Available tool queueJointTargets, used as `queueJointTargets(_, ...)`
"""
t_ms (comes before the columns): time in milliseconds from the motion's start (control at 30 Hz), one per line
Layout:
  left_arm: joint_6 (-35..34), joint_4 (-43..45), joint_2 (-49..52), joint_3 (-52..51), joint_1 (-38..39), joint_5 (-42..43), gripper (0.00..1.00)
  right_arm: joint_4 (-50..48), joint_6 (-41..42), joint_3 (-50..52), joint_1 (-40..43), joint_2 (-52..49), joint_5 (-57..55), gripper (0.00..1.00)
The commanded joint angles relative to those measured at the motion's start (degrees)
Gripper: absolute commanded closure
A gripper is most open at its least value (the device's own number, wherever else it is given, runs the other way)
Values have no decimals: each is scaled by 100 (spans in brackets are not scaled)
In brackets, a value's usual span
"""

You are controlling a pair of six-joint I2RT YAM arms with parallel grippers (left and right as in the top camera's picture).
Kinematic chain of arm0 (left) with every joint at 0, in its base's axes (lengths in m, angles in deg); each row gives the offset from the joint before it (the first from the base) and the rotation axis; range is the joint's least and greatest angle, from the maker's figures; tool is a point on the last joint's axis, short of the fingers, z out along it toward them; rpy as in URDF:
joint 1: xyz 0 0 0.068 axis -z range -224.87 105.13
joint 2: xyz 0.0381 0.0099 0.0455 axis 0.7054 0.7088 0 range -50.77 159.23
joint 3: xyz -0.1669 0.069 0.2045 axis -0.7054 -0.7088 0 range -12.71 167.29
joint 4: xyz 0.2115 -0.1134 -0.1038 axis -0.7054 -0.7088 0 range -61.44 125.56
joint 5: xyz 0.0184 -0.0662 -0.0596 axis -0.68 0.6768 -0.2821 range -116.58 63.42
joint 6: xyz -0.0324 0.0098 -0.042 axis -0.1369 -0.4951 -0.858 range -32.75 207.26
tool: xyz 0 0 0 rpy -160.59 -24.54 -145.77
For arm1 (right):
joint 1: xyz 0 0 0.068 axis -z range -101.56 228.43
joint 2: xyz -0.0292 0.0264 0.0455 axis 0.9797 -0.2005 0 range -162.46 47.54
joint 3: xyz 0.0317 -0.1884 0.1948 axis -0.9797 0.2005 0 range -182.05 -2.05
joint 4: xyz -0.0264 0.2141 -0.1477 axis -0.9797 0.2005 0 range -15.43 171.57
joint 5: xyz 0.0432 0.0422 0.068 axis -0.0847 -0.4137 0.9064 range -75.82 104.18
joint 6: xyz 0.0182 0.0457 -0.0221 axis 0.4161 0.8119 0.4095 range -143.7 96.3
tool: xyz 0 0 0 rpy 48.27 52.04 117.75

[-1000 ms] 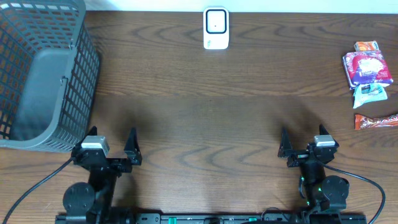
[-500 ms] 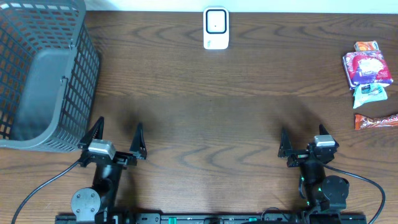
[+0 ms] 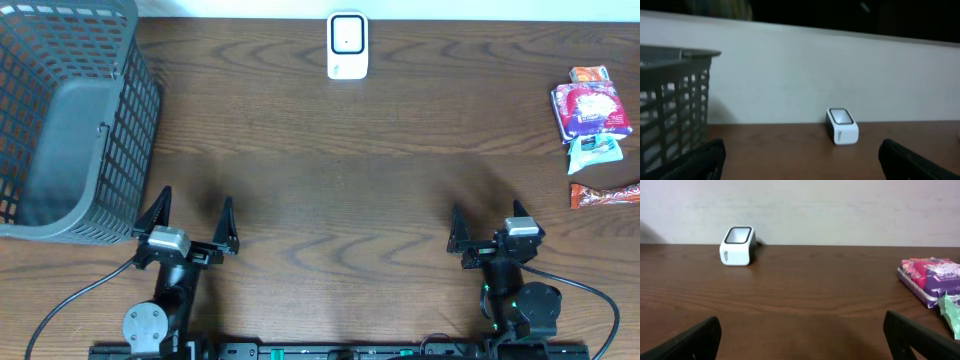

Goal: Scan the item barcode

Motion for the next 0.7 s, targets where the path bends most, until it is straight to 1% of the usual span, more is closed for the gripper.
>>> queueJointTargets(0, -70, 46, -48, -72, 20, 22, 2, 24, -61, 9, -46, 39, -46, 1)
queueJointTargets(200, -72, -118, -48, -72, 131, -142, 2, 24, -61, 9, -46, 39, -46, 1)
queueJointTargets(267, -74, -356, -48, -72, 131, -181, 2, 24, -61, 9, -46, 39, -46, 1)
queueJointTargets(533, -96, -1797, -48, -72, 133, -323, 2, 24, -61, 9, -46, 39, -46, 1)
queueJointTargets(567, -98, -1926, -48, -72, 138, -367, 2, 24, -61, 9, -46, 39, -46, 1)
queueJointTargets(667, -92, -1956, -48, -72, 210, -590, 2, 24, -61, 9, -46, 39, -46, 1)
